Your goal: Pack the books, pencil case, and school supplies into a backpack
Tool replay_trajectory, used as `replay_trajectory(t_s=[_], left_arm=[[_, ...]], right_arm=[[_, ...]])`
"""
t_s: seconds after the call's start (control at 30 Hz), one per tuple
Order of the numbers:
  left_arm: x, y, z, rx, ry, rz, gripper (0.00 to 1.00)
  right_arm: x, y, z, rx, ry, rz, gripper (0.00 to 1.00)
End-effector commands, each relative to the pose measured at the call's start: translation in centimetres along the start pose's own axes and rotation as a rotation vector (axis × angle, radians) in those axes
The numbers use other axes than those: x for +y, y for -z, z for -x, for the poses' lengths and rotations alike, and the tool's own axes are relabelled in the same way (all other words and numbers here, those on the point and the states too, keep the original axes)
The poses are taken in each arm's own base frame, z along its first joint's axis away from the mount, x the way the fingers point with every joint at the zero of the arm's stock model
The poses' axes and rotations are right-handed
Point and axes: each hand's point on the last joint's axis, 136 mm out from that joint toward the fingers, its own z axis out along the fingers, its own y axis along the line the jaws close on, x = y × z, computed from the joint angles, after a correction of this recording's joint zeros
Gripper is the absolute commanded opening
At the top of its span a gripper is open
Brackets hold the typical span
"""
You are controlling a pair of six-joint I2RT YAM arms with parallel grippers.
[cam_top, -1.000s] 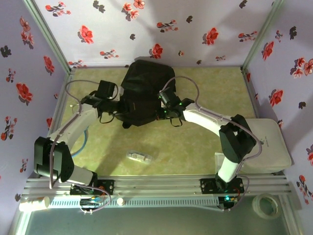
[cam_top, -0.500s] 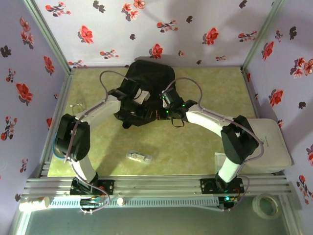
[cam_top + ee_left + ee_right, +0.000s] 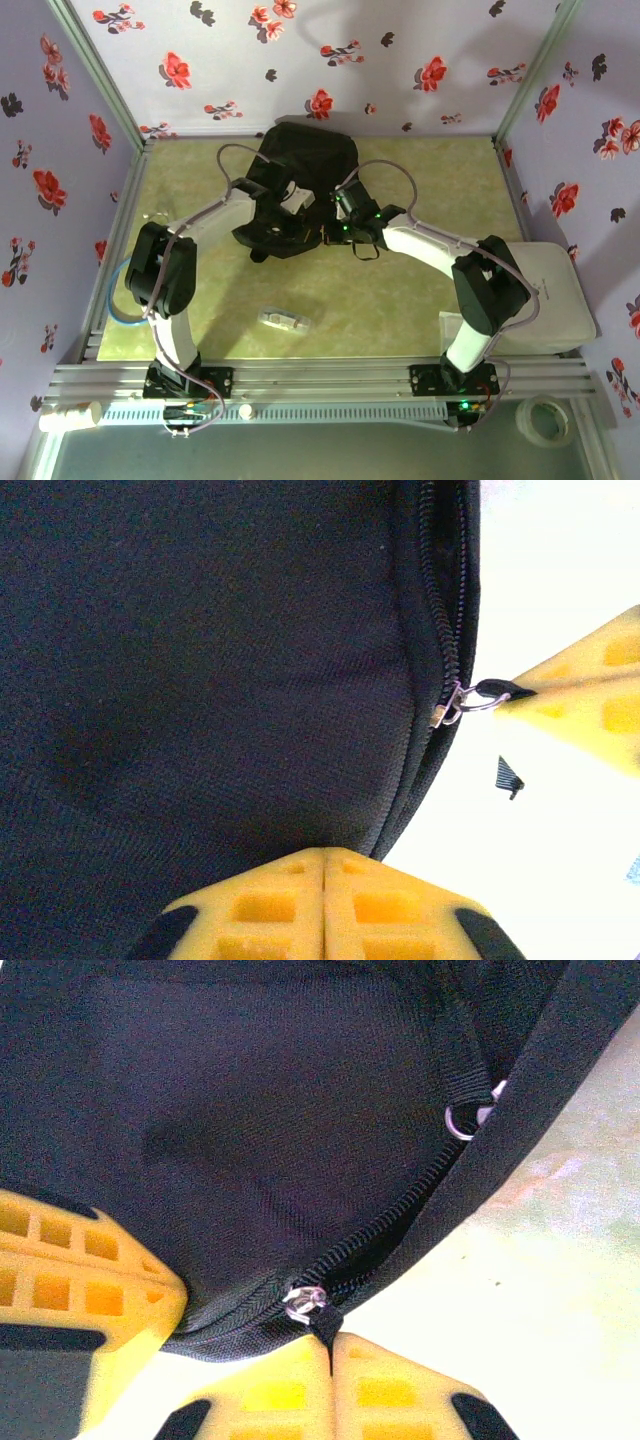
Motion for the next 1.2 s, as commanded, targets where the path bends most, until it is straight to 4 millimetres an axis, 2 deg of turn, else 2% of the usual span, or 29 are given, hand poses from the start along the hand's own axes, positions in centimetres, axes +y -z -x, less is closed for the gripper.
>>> replay_trajectory(t_s=[0.0,0.2,0.37,0.47,0.57,0.77,0.83,0.93,1.0,1.17], left_arm=[[-0.1,0.5,-0.8,0.040,0.007,-0.007,0.00],[0.0,1.3,-1.7,0.041,0.007,-0.008,0.00],[0.5,0.7,-3.5,0.085,0.025,-0.001,0.00],[1.0,0.0,-4.5,0.106,0.045,0.009,0.00],[0.8,0.4,-4.3,0.083,0.049,0.009,0.01],[-1.9,3.0,-1.4,-0.064,-0.098,-0.023,0.35],[-2.4,2.9,-1.1,-0.079,-0.141,-0.022,0.45],[-2.2,2.0,-0.8,-0.082,-0.201,0.025,0.55],[-1.9,1.3,-0.6,-0.073,-0.225,0.065,0.60],[-1.3,-1.1,-0.5,-0.022,-0.245,0.097,0.61]], right_arm=[[-0.9,0.8,1.6,-0.065,-0.036,-0.036,0.00],[-3.4,1.2,2.8,-0.098,-0.083,-0.133,0.00],[-5.8,1.4,4.0,-0.114,-0.106,-0.247,0.00],[-6.0,1.3,4.6,-0.115,-0.096,-0.262,0.00],[-5.2,0.8,4.4,-0.095,-0.085,-0.211,0.00],[-4.3,0.6,3.7,-0.068,-0.089,-0.145,0.00],[-4.3,0.6,3.6,-0.066,-0.101,-0.128,0.00],[-4.1,0.7,3.7,-0.067,-0.130,-0.087,0.00],[-4.0,0.7,3.8,-0.066,-0.152,-0.052,0.00],[-3.8,0.7,4.1,-0.062,-0.185,0.009,0.00]])
